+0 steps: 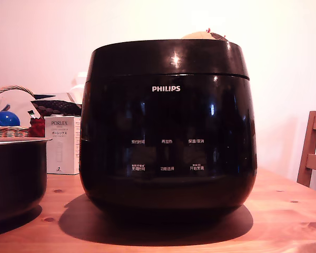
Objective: Open the rice cooker by pressing the large metal button on the top of its lid with medium force
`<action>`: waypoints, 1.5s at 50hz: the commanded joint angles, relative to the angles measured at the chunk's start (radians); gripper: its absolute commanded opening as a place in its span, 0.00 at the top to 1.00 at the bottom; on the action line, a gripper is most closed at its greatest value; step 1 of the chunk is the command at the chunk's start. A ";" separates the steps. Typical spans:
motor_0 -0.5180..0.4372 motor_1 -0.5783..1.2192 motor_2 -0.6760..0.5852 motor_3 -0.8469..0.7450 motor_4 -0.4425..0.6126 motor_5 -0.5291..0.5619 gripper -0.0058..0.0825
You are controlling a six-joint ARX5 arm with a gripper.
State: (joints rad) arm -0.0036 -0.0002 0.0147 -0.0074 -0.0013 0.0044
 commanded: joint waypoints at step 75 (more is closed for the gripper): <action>-0.335 0.694 0.489 0.176 0.787 -0.166 0.96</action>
State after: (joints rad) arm -0.3130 0.6491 0.4870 0.1341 0.7853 -0.2043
